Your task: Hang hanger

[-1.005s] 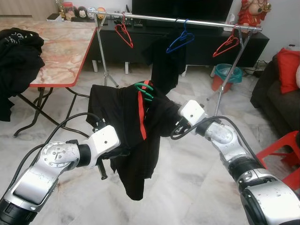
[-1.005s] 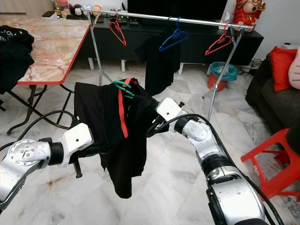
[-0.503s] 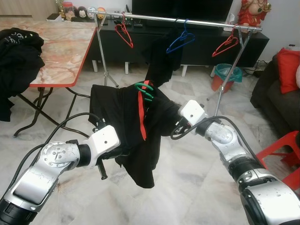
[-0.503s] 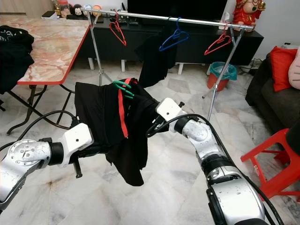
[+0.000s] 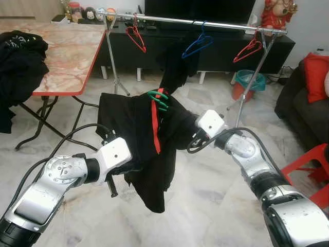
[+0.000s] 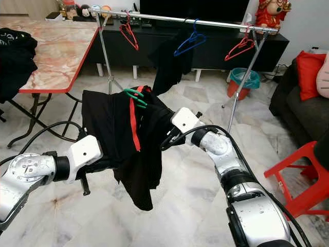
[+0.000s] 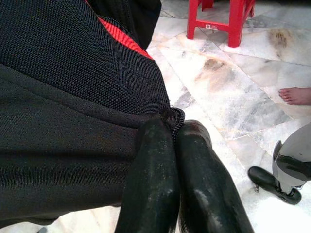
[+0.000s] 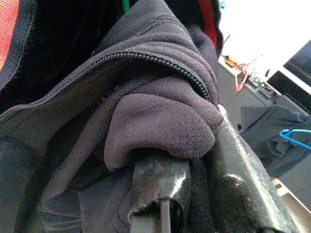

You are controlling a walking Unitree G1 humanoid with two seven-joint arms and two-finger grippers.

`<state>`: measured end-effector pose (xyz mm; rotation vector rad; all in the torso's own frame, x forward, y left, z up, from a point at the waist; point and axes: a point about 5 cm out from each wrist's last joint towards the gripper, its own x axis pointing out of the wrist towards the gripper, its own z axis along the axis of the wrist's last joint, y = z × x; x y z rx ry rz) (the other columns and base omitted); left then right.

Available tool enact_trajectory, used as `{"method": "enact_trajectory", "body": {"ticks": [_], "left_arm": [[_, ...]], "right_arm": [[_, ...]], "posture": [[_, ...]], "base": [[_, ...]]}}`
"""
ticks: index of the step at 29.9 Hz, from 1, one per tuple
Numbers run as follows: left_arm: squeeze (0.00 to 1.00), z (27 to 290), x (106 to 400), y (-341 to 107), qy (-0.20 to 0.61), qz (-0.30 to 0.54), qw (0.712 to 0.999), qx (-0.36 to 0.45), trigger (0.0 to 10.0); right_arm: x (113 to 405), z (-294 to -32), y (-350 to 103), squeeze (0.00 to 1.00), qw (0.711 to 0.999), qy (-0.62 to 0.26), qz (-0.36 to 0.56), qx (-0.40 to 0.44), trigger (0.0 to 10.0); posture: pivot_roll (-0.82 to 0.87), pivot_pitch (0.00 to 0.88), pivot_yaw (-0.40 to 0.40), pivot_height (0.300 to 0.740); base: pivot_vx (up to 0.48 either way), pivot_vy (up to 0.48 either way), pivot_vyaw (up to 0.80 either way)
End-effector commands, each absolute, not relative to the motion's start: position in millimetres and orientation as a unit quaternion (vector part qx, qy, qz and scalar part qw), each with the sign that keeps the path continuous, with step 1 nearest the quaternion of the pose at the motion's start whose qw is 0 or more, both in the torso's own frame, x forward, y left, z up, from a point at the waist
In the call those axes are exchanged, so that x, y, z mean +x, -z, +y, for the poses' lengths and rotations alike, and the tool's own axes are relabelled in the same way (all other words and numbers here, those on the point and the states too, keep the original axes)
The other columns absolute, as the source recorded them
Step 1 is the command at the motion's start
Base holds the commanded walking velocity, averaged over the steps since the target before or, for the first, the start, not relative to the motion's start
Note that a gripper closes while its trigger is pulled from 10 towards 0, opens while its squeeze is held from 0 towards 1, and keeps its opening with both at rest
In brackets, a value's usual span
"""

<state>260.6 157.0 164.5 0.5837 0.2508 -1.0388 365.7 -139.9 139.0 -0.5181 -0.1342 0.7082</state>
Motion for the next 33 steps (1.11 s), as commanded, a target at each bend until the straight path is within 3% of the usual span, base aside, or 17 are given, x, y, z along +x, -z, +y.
{"method": "enact_trajectory", "body": {"ticks": [1,15,16,17,19,20,21,22,23,33], "left_arm": [[0.00,153.7,257.6,-159.2,0.500,0.128,0.811,0.275,10.0],[0.00,153.7,257.6,-159.2,0.500,0.128,0.811,0.275,10.0],[0.00,152.9,259.7,-159.7,0.494,0.122,0.816,0.275,10.0],[0.00,149.0,275.6,-184.8,0.449,0.036,0.860,0.240,10.0],[0.00,149.0,275.6,-184.8,0.449,0.036,0.860,0.240,10.0],[0.00,148.3,285.1,-203.1,0.412,-0.026,0.888,0.204,10.0],[0.00,148.3,285.1,-203.1,0.412,-0.026,0.888,0.204,10.0],[0.00,149.1,290.5,-214.8,0.386,-0.066,0.903,0.176,10.0],[0.00,150.6,293.5,-220.7,0.370,-0.085,0.911,0.158,10.0],[0.00,152.0,293.4,-218.7,0.369,-0.081,0.913,0.156,10.0]], "right_arm": [[374.6,-144.2,-160.9,0.00,0.917,-0.308,-0.101,-0.231,0.0],[374.6,-144.2,-160.9,0.00,0.917,-0.308,-0.101,-0.231,0.0],[374.6,-143.6,-161.3,0.00,0.917,-0.310,-0.102,-0.231,0.0],[371.0,-138.7,-154.9,0.00,0.913,-0.327,-0.097,-0.224,0.0],[371.0,-138.7,-154.9,0.00,0.913,-0.327,-0.097,-0.224,0.0],[367.9,-134.9,-149.7,0.00,0.910,-0.340,-0.094,-0.218,0.2],[367.9,-134.9,-149.7,0.00,0.910,-0.340,-0.094,-0.218,0.2],[365.5,-132.4,-146.1,0.00,0.908,-0.348,-0.092,-0.213,8.5],[363.7,-131.3,-143.3,0.00,0.908,-0.352,-0.091,-0.208,10.0],[362.6,-132.2,-141.2,0.00,0.911,-0.350,-0.089,-0.201,10.0]], "posture": [[0.12,0.000,-0.068,0.740],[0.12,0.000,-0.068,0.740],[0.12,0.000,-0.068,0.740],[0.12,0.000,-0.062,0.740],[0.12,0.000,-0.062,0.740],[0.12,0.000,-0.062,0.740],[0.12,0.000,-0.062,0.740],[0.12,0.000,-0.061,0.740],[0.12,0.000,-0.060,0.740],[0.11,0.000,-0.059,0.740]], "base": [[0.000,0.000,0.00],[0.000,0.000,0.00],[0.000,0.000,0.00],[0.000,0.000,0.00],[0.000,0.000,0.00],[0.000,0.000,0.00],[0.000,0.000,0.00],[0.000,0.000,0.00],[0.000,0.000,0.00],[0.000,0.000,0.00]]}}
